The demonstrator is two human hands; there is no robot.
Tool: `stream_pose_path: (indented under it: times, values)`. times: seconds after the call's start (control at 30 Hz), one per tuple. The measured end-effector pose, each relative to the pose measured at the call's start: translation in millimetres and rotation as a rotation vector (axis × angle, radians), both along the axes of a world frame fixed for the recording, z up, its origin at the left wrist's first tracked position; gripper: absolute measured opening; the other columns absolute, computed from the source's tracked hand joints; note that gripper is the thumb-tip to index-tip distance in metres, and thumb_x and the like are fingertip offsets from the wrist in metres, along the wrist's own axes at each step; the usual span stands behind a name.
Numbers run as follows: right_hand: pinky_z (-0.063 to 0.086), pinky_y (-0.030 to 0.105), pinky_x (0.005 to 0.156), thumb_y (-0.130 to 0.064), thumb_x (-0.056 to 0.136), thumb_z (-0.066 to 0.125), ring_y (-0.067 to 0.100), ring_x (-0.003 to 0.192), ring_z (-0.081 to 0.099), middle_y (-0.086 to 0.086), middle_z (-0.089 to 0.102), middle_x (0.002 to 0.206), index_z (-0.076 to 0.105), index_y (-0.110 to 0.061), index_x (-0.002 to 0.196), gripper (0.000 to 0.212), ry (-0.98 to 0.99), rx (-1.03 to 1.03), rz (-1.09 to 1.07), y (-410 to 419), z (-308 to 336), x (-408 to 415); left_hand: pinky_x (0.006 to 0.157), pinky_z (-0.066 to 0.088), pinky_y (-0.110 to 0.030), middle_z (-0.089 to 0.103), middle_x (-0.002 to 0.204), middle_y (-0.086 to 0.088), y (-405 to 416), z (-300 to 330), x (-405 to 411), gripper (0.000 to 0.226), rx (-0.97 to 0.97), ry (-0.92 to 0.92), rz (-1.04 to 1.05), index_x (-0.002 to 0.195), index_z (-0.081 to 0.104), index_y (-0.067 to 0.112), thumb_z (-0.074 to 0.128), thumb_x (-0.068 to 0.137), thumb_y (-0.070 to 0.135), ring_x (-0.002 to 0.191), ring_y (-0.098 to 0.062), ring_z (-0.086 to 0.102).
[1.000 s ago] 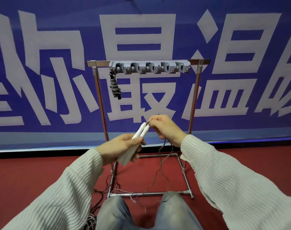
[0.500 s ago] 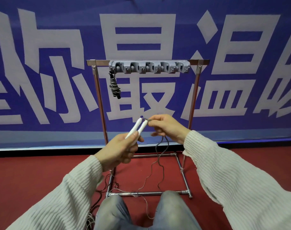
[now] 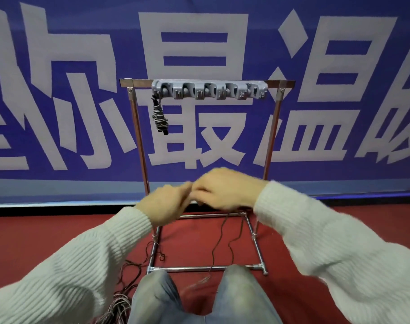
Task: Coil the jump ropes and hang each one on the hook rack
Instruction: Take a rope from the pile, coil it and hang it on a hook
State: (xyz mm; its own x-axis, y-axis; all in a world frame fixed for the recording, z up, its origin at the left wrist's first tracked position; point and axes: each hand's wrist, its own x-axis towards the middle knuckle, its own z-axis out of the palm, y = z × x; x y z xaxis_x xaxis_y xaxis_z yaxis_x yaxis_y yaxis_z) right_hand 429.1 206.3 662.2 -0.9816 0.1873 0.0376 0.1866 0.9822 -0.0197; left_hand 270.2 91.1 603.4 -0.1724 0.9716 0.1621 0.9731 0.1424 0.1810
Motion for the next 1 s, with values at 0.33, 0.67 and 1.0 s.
stream_pose_path:
  times: [0.33,0.67,1.0]
  values:
    - [0.015,0.025,0.045,-0.033,0.1,0.056,0.008,0.05,0.019,-0.005,0.03,0.061,0.062,-0.024,0.083,0.02,0.239,-1.342,-0.024,12.3,-21.7,17.0,0.049,0.029,-0.026,0.041,0.062,0.004,-41.3,19.6,44.9,0.035,0.496,-0.796,-0.272,0.093,0.058,0.013,0.041,0.106,0.041,0.052,-0.012,0.034]
    - [0.037,0.036,0.065,-0.037,0.107,0.042,0.019,0.067,0.051,-0.006,0.053,0.069,0.05,-0.02,0.085,0.029,0.078,-0.085,-0.003,-15.1,-34.9,42.7,0.06,0.05,-0.04,0.065,0.069,-0.003,-22.4,-13.4,8.0,0.028,0.305,-0.388,0.23,0.115,0.048,0.024,0.038,0.106,0.048,0.06,-0.025,0.059]
    - [0.048,0.043,0.074,-0.029,0.101,0.062,0.024,0.076,0.059,0.018,0.068,0.091,0.073,-0.034,0.094,0.014,0.117,-0.849,0.027,18.1,-18.5,40.4,0.055,0.035,-0.028,0.046,0.066,0.011,-58.0,2.8,55.8,0.038,0.237,-0.394,-0.379,0.084,0.053,0.022,0.036,0.104,0.051,0.056,-0.006,0.04]
